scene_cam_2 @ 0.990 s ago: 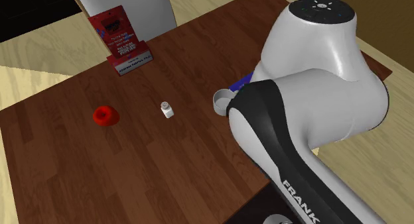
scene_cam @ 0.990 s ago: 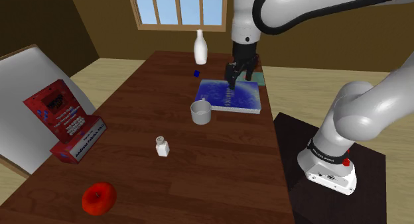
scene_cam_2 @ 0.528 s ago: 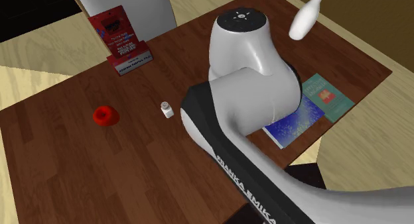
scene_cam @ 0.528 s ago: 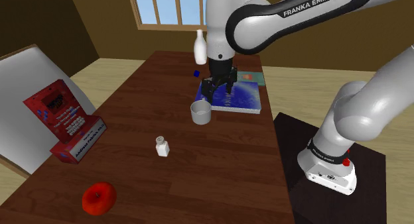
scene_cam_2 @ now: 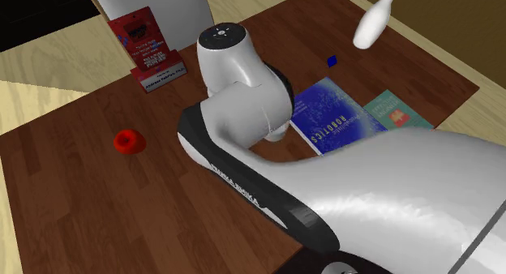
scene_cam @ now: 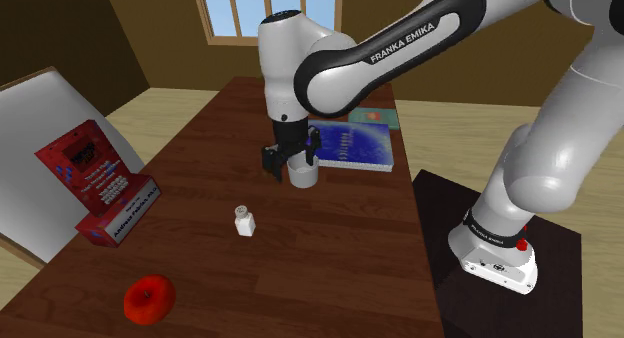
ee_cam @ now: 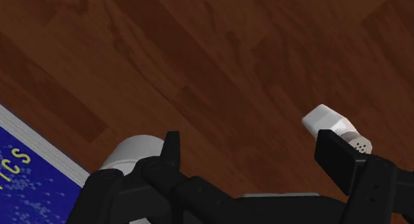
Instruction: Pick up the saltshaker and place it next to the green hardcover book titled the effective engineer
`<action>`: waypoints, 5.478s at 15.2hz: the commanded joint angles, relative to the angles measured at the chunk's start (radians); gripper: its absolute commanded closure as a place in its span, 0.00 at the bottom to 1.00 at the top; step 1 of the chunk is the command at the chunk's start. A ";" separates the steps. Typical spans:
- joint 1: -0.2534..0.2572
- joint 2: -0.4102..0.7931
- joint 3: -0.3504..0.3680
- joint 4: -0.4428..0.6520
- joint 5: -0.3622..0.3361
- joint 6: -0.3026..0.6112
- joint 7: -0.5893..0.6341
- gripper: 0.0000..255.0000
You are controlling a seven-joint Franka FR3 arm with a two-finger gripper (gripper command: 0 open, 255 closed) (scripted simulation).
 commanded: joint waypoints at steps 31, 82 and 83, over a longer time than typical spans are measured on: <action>0.175 0.549 -0.003 0.428 -0.287 0.066 0.318 1.00; -0.067 0.244 -0.045 0.453 -0.115 -0.223 -0.040 1.00; -0.082 0.236 -0.054 0.444 -0.111 -0.221 -0.064 1.00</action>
